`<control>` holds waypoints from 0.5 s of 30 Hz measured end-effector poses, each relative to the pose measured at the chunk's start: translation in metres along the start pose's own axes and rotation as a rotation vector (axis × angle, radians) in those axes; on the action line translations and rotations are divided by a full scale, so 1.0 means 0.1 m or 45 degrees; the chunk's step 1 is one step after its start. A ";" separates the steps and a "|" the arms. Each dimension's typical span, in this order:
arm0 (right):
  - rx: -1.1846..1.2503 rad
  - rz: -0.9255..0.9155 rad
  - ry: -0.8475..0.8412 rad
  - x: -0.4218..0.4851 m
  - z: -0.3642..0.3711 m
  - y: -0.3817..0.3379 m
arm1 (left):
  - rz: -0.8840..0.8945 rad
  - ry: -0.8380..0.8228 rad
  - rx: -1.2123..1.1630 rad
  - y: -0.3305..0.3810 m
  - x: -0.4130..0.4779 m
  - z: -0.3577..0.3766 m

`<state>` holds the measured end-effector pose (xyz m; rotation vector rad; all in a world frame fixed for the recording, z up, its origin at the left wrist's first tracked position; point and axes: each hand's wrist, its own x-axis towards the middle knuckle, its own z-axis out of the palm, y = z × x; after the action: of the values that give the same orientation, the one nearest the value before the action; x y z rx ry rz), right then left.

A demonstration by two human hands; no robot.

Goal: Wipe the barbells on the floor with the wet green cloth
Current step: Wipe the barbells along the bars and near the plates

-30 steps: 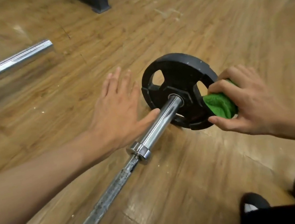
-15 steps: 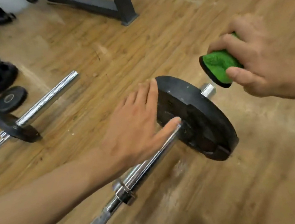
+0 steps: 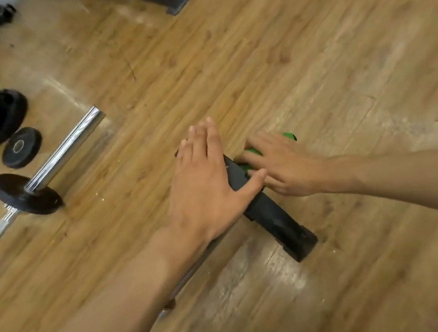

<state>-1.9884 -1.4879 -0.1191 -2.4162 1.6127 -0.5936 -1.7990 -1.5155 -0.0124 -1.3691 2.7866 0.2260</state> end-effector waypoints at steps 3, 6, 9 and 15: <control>-0.103 -0.066 0.017 -0.05 0.24 0.05 | -0.074 0.028 -0.053 0.05 -0.03 0.05; -0.155 -0.002 0.098 -0.15 0.38 0.09 | -0.106 0.016 -0.040 0.12 -0.01 0.04; -0.144 -0.017 0.120 -0.17 0.41 0.10 | -0.105 -0.032 -0.017 0.14 0.00 0.01; -0.160 0.034 0.214 -0.07 0.37 0.16 | 0.008 -0.034 -0.002 0.03 0.00 0.01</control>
<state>-1.9891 -1.4904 -0.1598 -2.4875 1.7958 -0.7293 -1.8017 -1.5133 -0.0132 -1.3472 2.7703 0.2445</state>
